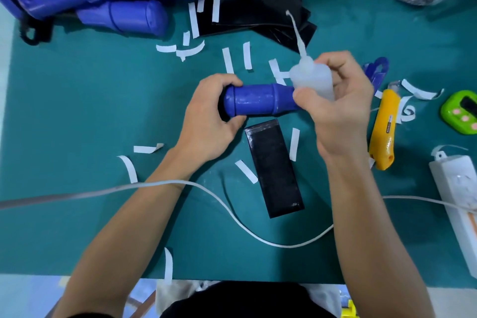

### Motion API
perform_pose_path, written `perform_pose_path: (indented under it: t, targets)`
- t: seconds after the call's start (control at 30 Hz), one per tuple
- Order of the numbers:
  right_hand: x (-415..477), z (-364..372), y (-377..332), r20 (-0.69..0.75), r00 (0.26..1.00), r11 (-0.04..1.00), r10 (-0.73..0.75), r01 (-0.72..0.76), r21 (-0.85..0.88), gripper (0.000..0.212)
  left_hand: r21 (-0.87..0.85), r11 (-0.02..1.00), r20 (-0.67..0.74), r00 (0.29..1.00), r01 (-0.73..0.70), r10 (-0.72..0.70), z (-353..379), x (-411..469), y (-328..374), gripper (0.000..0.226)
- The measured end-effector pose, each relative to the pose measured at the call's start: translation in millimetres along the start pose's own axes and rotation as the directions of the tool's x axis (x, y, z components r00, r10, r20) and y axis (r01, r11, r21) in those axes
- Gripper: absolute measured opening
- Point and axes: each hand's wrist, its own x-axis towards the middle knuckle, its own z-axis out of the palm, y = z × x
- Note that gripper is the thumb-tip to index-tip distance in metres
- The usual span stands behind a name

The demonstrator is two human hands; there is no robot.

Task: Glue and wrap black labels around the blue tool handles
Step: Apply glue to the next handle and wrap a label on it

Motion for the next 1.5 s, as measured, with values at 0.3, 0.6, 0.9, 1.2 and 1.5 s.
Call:
perform_pose_path:
  t: [0.3,0.6,0.9,1.2,1.5]
  targets:
    - [5,-16,0,0.113,0.988,0.975,0.108,-0.127,0.182,0.039,-0.039,0.997,0.035,0.998,0.062,-0.06,-2,4,-1,0.057]
    - [8,-14,2,0.164,0.914,0.629,0.371,-0.377,0.68,0.018,-0.069,0.991,0.058,0.992,0.114,-0.11,-4,4,5,0.057]
    - [-4,4,2,0.018,0.953,0.82,0.303,-0.27,0.504,0.021,-0.004,0.994,0.043,0.993,0.108,-0.107,-4,3,7,0.054]
    - [-9,17,0,-0.234,0.948,0.88,0.217,-0.086,0.467,0.015,-0.064,0.99,0.056,0.991,0.123,-0.12,-3,2,5,0.054]
    - [-30,32,-1,-0.22,0.935,0.947,-0.279,0.23,-0.224,0.029,-0.124,0.984,0.044,0.991,0.128,-0.123,3,-3,7,0.06]
